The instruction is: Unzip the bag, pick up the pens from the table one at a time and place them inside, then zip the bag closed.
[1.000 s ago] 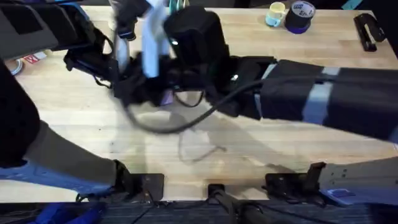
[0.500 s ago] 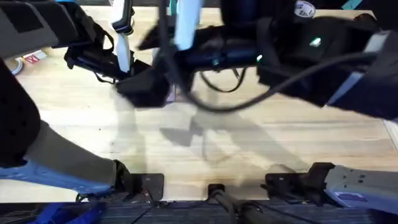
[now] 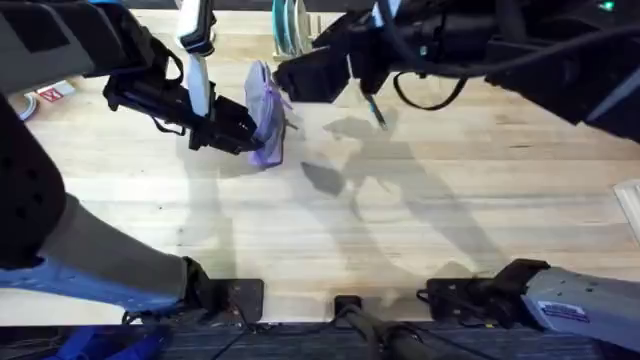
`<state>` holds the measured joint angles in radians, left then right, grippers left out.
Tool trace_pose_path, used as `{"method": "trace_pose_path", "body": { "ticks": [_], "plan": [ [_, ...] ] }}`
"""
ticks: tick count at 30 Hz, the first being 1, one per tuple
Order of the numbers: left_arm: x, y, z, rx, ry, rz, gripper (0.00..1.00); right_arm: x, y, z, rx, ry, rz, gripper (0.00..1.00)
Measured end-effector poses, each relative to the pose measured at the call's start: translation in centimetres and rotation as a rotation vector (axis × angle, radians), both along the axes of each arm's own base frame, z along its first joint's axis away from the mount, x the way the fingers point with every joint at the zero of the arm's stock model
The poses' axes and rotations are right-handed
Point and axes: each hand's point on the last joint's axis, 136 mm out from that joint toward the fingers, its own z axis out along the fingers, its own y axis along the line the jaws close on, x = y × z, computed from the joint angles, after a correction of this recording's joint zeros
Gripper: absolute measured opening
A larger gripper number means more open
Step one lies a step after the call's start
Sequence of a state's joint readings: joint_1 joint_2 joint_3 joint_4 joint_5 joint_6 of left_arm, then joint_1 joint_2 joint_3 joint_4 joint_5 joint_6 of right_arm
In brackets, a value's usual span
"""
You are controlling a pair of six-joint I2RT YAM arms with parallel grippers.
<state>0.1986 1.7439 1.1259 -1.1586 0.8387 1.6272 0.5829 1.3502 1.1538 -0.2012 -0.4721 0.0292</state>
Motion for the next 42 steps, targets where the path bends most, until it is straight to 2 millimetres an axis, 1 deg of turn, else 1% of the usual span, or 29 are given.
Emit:
{"method": "trace_pose_path", "body": {
  "ticks": [5,10,16,18,21,24,27,31,34,38,42],
  "plan": [
    [-0.1,0.0,0.0,-0.001,0.004,0.000,0.043,1.6,-1.8,-0.2,-0.005,0.007,-0.057,0.997],
    [-0.4,-0.1,0.1,-0.005,0.040,0.015,0.043,2.5,-3.2,-0.6,-0.010,0.028,-0.089,0.996],
    [-0.4,-0.2,0.1,-0.004,0.066,0.037,0.043,2.1,-3.1,-2.2,-0.004,0.087,-0.003,0.995],
    [-0.4,-0.2,0.1,-0.004,0.071,0.041,0.043,2.1,-3.4,-2.8,-0.002,0.118,0.013,0.995],
    [-0.4,-0.2,0.1,-0.004,0.075,0.045,0.043,1.7,-4.4,-4.0,-0.028,0.178,0.011,0.995],
    [-0.4,-0.2,0.1,-0.005,0.076,0.046,0.043,0.7,-5.8,-5.0,-0.115,0.245,0.001,0.995],
    [-0.4,-0.2,0.1,-0.005,0.078,0.048,0.043,0.5,-6.6,-4.2,-0.196,0.211,0.005,0.995],
    [-0.4,-0.2,0.1,-0.005,0.078,0.048,0.042,1.2,-7.0,-1.1,-0.251,0.070,0.026,0.995],
    [-0.4,-0.2,0.1,-0.006,0.078,0.048,0.042,1.8,-7.0,0.4,-0.272,-0.026,0.046,0.995],
    [-0.4,-0.2,0.1,-0.006,0.078,0.048,0.043,2.1,-6.8,0.6,-0.287,-0.086,0.076,0.995],
    [-0.4,-0.2,0.1,-0.006,0.078,0.048,0.043,2.1,-6.2,-0.4,-0.282,-0.065,0.122,0.996]
  ]
}}
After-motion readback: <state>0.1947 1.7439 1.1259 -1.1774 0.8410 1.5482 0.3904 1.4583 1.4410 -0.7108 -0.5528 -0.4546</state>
